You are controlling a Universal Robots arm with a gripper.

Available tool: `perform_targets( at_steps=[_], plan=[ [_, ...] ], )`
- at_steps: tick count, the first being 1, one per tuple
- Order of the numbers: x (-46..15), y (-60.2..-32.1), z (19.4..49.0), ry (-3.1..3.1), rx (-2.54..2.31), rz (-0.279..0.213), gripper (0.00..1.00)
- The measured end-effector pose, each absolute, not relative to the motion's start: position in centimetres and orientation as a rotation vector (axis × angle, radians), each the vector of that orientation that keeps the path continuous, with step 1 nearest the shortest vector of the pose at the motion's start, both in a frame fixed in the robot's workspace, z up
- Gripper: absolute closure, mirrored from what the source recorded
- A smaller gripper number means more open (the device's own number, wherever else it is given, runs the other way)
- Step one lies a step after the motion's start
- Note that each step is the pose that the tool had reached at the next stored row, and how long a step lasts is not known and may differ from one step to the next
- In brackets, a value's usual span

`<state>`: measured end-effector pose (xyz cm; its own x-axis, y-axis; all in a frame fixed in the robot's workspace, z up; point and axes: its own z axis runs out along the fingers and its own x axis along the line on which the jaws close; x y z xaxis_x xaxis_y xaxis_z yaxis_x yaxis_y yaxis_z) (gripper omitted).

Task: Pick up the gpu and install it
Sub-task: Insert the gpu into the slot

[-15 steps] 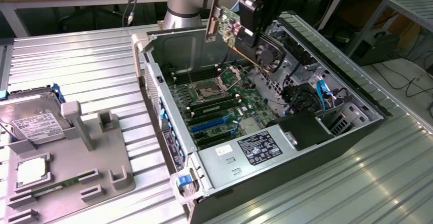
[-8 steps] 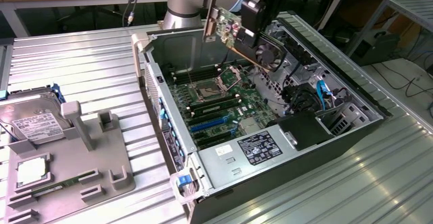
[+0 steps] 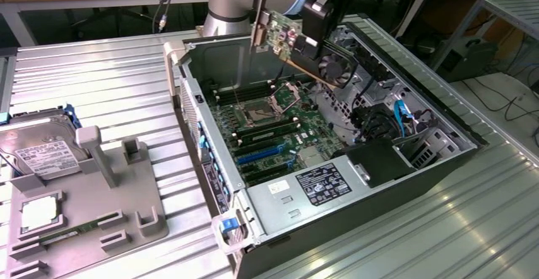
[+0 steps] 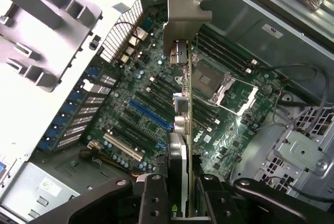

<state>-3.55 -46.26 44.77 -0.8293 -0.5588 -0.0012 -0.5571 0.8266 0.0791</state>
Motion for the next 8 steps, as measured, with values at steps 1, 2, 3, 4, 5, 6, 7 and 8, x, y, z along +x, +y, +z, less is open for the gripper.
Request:
perform_targets(
  at_steps=[1,2,3,4,5,6,7,8],
  plan=[
    [-3.55,-46.26,44.77,-2.977,0.923,-0.119,0.73],
    [-3.55,-46.26,44.77,-2.972,0.941,-0.12,0.73],
    [-3.55,-46.26,44.77,-2.967,0.956,-0.122,0.73],
    [-3.55,-46.26,44.77,-2.962,0.971,-0.123,0.73],
    [-3.55,-46.26,44.77,-2.957,0.985,-0.123,0.73],
    [-3.55,-46.26,44.77,-2.952,0.999,-0.124,0.73],
    [-3.55,-46.26,44.77,-2.946,1.014,-0.125,0.73],
    [-3.55,-46.26,44.77,-2.941,1.029,-0.125,0.73]
  ],
)
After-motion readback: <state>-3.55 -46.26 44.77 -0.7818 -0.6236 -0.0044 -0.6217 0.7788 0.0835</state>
